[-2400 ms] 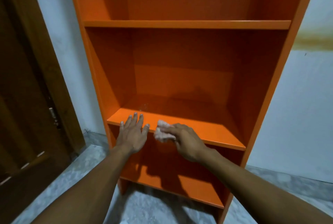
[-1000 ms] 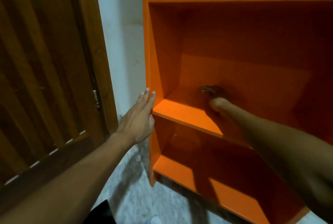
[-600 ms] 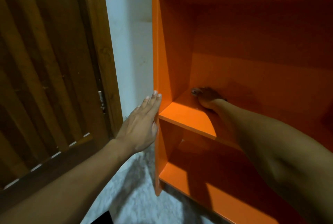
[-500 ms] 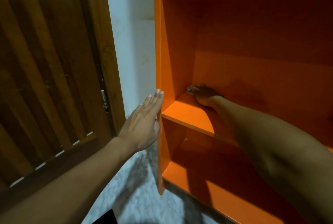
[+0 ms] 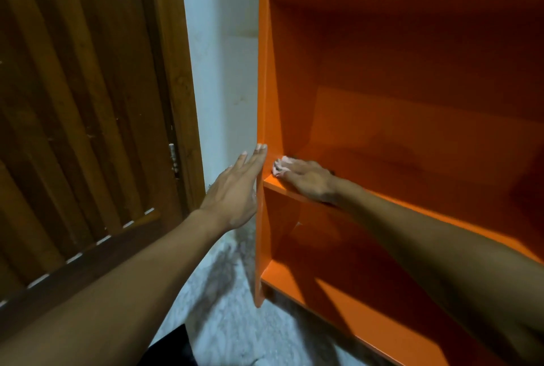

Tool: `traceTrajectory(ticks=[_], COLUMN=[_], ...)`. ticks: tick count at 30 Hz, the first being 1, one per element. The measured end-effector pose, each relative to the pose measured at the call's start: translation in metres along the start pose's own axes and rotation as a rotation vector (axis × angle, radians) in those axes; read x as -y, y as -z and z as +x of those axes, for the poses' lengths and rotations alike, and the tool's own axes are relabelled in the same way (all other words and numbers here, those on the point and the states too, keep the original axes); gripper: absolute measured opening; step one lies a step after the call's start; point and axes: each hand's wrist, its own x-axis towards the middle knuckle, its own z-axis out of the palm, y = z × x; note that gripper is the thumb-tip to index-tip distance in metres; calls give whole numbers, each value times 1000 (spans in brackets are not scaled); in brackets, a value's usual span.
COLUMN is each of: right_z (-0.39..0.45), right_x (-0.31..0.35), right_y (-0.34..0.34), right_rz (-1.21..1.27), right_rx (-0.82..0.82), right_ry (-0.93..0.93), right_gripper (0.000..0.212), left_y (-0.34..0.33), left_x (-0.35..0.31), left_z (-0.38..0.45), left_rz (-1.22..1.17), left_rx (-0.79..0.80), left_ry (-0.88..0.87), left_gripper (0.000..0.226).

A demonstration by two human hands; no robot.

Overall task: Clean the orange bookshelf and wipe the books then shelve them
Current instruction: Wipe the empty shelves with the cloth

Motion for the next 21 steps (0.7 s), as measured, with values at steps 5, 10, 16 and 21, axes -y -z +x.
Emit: traceTrajectory(ticks=[5,10,16,21], right_z=[-19,-36,-70,-133], right_x=[13,13,-7,-33], right_y=[-16,-22,-18,-12], right_rz=[-27,-390,-856,-891], right_rx=[-41,-90,-160,-167], right_ry=[182,383,575,462], right_gripper=[53,52,15,12], left_y=[7,5,-7,-37], left_x=[-6,-10,-11,-22], left_z=[3,4,1,-14], left_rz=[35,37,11,-5], left_rx=[-21,-10,-10,46], left_ry=[57,99,88,33], left_gripper=[81,85,79,77])
